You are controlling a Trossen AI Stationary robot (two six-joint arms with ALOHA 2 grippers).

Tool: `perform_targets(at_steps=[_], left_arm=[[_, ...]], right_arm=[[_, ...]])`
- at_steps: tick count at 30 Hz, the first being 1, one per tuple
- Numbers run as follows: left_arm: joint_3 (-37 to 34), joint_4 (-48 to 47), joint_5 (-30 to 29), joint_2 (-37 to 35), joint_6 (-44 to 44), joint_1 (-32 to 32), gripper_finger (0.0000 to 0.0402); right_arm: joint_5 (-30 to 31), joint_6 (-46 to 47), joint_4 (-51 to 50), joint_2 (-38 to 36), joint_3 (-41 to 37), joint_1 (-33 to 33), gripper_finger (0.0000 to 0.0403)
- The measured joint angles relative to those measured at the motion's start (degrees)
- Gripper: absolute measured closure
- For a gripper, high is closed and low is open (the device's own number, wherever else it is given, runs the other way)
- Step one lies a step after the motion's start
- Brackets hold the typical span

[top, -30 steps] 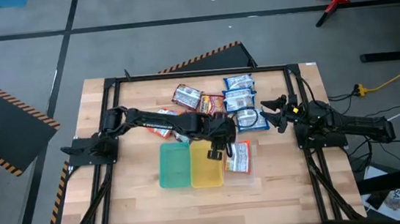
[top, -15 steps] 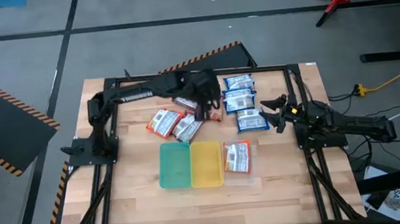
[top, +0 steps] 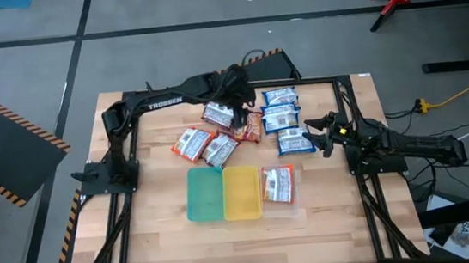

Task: Sort Maruchan noodles
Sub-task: Put the middle right red noodle pack into the yellow bin

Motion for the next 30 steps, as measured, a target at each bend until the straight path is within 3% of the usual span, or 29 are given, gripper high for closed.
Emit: perform_targets(at_steps=[5, 8, 13, 18, 30], left_arm=[[-0.3, 1.7, 5.5, 2.0, -4.5, 2.8, 0.0202], [-0.3, -1.0, 7.9, 2.1, 2.0, 1.3, 0.0202], [-0.3, -1.6, -0.5, 2.2, 19.8, -5.6, 0.0200], [-0.2, 0.6, -3.4, 4.2, 30.0, -9.7, 0.0201], [-0.2, 2.5, -5.3, 11.4, 38.9, -11.8, 0.0199]], right_arm=[[0.0, 0.0, 0.0, 0.2, 0.0, 0.0, 0.0097], [0.0, 0.0, 0.0, 0.4, 0.0, 0.0, 0.0097], [0.0, 0.0, 0.0, 0.4, 0.0, 0.0, 0.0097], [0.0, 0.0, 0.0, 0.4, 0.0, 0.0, 0.0097], [-1.1, 0.2, -0.2, 0.4, 0.0, 0.0, 0.0097]])
